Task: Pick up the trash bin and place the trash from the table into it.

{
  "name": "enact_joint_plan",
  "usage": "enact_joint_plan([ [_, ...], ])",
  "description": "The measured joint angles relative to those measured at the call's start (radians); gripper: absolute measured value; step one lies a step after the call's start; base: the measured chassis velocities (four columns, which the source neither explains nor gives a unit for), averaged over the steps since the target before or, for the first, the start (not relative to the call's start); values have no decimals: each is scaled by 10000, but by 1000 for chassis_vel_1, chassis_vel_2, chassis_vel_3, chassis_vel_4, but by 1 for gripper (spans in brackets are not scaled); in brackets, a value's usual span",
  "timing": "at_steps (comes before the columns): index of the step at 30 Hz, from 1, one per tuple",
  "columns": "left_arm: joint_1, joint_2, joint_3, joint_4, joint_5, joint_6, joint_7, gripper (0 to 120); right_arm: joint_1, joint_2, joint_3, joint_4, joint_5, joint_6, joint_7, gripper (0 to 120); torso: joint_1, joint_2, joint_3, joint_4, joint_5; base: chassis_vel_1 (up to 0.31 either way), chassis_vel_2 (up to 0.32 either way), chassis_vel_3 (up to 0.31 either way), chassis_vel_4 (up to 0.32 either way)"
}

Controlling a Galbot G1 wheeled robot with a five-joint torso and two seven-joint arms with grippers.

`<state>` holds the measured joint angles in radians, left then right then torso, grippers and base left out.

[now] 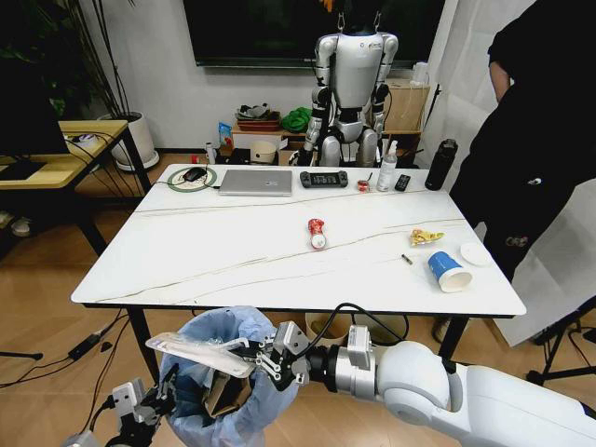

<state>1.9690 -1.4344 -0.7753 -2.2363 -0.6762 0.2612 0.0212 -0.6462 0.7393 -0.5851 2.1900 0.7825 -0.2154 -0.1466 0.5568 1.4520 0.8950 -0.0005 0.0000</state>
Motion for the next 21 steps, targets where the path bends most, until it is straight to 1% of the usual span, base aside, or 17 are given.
enact_joint_plan([
  [2,-1,-9,27,0,1,2,-2,0,0,12,-6,-6,0,3,9,2,0,0,0,0,0,0,0,0,0],
  [5,-10,-19,47,4,15,7,-4,0,13,37,-8,-22,1,16,9,15,0,0,0,0,0,0,0,0,0],
  [6,-10,-19,47,4,15,7,-4,0,13,37,-8,-22,1,16,9,15,0,0,0,0,0,0,0,0,0],
  [10,-11,-16,48,3,21,8,-4,0,27,86,5,-96,2,42,10,30,0,0,-1,0,0,0,0,0,0],
  [12,-10,-13,43,1,20,9,-4,0,26,85,13,-97,2,43,10,30,0,0,-1,0,0,0,0,0,0],
  [13,-8,-7,31,-1,18,9,-4,0,21,77,35,-97,2,48,10,33,0,0,-1,0,0,0,0,0,0],
  [17,-10,-3,24,-2,9,10,-4,0,-32,74,142,-91,1,70,24,48,0,0,-1,0,0,0,0,0,0],
  [18,-10,-3,24,-2,9,10,-4,0,-32,74,142,-91,1,70,24,48,0,0,-1,0,0,0,0,0,0],
  [19,-13,-9,24,-2,9,12,-4,0,-68,112,331,-38,15,80,132,55,0,0,0,0,-1,0,0,0,0],
  [20,-13,-9,24,-2,9,12,-4,0,-68,112,331,-38,15,80,132,55,0,0,0,0,-1,0,0,0,0],
  [21,-13,-10,24,-1,9,12,-4,0,-103,168,513,-21,82,84,278,61,0,0,-1,-1,0,0,0,0,0],
])
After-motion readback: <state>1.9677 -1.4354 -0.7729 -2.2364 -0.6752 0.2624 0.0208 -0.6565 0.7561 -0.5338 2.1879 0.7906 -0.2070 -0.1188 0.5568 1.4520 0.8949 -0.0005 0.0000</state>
